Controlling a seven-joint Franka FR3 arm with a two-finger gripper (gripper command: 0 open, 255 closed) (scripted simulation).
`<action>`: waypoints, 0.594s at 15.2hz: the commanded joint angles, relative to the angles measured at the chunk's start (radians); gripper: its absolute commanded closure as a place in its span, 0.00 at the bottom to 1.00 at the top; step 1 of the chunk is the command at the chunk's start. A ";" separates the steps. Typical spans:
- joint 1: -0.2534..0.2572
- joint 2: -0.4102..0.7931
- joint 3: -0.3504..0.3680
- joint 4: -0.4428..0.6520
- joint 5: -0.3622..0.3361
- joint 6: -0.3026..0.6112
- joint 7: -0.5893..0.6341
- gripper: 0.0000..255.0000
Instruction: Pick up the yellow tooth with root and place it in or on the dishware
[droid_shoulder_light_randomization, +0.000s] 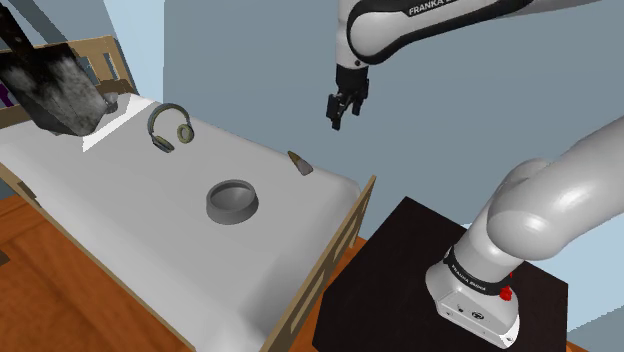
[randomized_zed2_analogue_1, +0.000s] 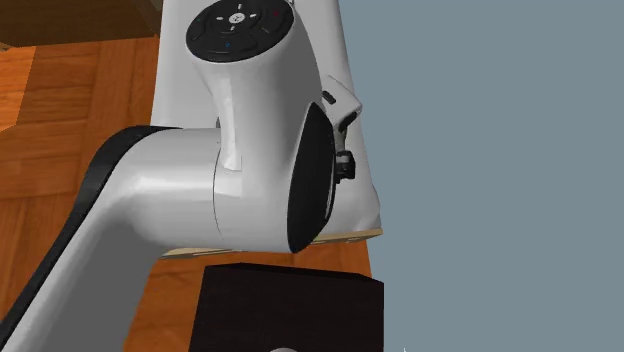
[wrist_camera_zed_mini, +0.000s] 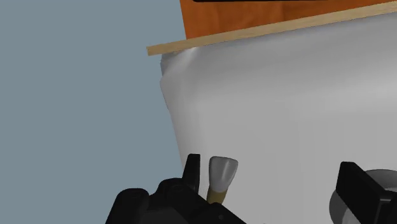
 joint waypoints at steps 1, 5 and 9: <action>-0.004 0.075 0.001 0.020 -0.007 0.054 0.012 0.00; -0.016 0.223 -0.005 0.070 -0.024 0.148 0.027 0.00; -0.025 0.375 -0.012 0.141 -0.040 0.224 0.041 0.00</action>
